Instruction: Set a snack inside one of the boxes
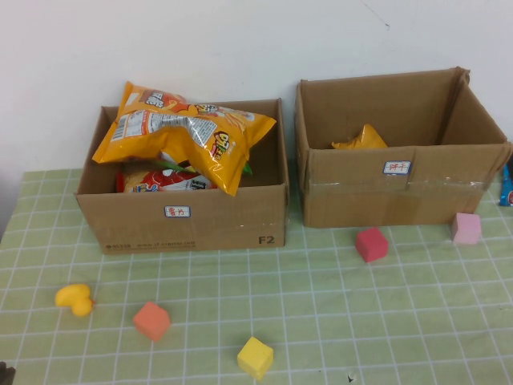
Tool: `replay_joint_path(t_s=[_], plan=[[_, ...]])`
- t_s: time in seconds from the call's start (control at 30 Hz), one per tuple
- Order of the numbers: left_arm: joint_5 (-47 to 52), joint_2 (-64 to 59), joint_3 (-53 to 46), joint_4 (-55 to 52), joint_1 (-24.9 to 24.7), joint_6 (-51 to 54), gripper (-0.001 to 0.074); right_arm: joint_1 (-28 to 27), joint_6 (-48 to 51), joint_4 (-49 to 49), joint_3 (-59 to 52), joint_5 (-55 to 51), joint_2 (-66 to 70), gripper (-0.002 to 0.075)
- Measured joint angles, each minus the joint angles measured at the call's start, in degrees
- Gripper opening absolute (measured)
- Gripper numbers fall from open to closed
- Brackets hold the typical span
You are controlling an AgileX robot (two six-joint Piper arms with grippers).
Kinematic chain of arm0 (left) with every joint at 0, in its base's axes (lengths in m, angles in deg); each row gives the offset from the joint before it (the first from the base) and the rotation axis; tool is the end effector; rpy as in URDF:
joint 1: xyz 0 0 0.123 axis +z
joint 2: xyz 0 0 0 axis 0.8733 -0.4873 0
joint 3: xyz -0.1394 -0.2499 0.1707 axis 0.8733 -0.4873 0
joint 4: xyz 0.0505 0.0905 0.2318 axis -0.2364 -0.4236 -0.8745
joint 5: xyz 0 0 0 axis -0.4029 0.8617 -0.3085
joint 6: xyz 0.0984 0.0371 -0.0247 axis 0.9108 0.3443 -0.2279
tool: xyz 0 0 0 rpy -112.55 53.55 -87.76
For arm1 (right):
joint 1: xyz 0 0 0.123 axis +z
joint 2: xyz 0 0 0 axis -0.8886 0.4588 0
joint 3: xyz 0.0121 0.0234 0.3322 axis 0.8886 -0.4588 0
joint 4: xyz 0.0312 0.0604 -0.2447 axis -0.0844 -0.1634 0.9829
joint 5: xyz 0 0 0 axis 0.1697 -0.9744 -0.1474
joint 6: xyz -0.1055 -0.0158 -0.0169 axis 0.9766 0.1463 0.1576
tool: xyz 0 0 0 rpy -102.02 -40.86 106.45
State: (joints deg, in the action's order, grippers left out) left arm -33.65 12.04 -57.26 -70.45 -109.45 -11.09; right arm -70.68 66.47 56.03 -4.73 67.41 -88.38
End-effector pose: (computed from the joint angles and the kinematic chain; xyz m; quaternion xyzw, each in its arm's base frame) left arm 0.0379 0.0184 0.2746 0.2197 0.8131 -0.0844 0.5325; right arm 0.0229 -0.0050 0.1702 -0.0226 0.7959 -0.1112 0.5947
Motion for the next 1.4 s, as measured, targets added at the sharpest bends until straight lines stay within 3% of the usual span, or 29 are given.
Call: replay_joint_path(t_s=[0.63, 0.77, 0.97, 1.13, 1.23, 1.4], plan=[[-3.27, 0.58, -1.70, 0.51, 1.57, 0.83, -0.0001, -0.13, 0.12, -0.35, 0.08, -0.44, 0.00, -0.0002], [-13.30, 2.59, -5.86, 6.17, 10.84, 5.53, -0.0001, -0.13, 0.12, -0.35, 0.08, -0.44, 0.00, -0.0002], [-33.07, 8.22, -16.43, 12.63, 33.44, 13.43, -0.0001, -0.13, 0.12, -0.35, 0.08, -0.44, -0.09, -0.0002], [-36.71, 12.29, -21.89, 24.07, 49.82, 22.61, -0.0001, -0.13, 0.12, -0.35, 0.08, -0.44, -0.23, -0.0002], [-36.93, 12.62, -24.13, 28.71, 54.74, 26.06, -0.0001, -0.13, 0.12, -0.35, 0.08, -0.44, -0.26, -0.0002], [-32.89, 12.76, -24.10, 30.95, 55.25, 28.30, -0.0001, -0.13, 0.12, -0.35, 0.08, -0.44, -0.26, -0.0002]])
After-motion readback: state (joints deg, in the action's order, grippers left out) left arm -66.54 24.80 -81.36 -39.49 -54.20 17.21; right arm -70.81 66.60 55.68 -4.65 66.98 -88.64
